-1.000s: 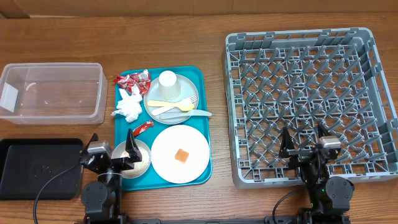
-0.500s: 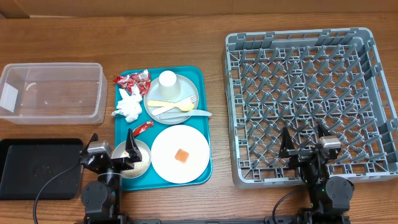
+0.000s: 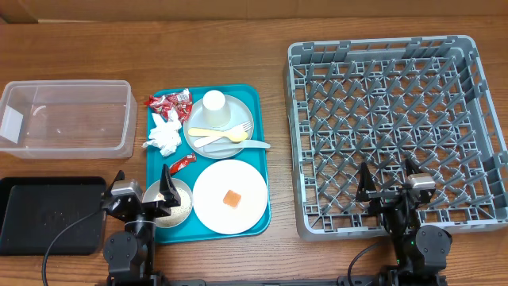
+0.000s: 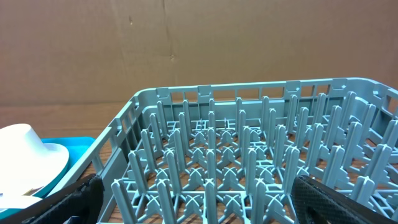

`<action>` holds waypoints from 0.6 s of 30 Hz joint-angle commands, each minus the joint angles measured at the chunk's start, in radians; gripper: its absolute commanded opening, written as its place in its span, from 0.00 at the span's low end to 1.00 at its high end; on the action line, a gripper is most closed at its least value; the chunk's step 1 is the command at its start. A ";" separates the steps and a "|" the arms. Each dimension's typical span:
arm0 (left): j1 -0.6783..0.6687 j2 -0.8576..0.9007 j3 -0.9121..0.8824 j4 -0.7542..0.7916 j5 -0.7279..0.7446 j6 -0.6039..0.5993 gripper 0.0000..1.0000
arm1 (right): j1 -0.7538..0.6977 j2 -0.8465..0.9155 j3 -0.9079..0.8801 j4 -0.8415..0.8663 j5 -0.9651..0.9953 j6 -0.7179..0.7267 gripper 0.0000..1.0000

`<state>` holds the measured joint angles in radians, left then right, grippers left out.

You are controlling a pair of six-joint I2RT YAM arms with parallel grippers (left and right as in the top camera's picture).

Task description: Sort waste into correct bins and load items into the dishwasher rack

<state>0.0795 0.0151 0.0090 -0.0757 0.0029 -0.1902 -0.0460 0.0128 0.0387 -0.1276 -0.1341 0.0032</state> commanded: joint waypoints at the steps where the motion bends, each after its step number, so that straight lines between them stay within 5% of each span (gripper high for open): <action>1: 0.005 -0.010 -0.004 0.003 0.075 -0.115 1.00 | -0.007 -0.010 -0.007 0.006 -0.006 -0.004 1.00; 6: 0.005 -0.010 -0.004 0.032 0.170 -0.297 1.00 | -0.007 -0.010 -0.007 0.006 -0.006 -0.004 1.00; 11: 0.005 -0.010 0.016 0.117 0.338 -0.294 1.00 | -0.007 -0.010 -0.007 0.006 -0.006 -0.004 1.00; 18: 0.005 -0.001 0.283 -0.164 0.389 -0.080 1.00 | -0.007 -0.010 -0.007 0.006 -0.006 -0.004 1.00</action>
<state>0.0795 0.0158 0.1303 -0.1444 0.3340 -0.3920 -0.0460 0.0128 0.0387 -0.1272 -0.1341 0.0029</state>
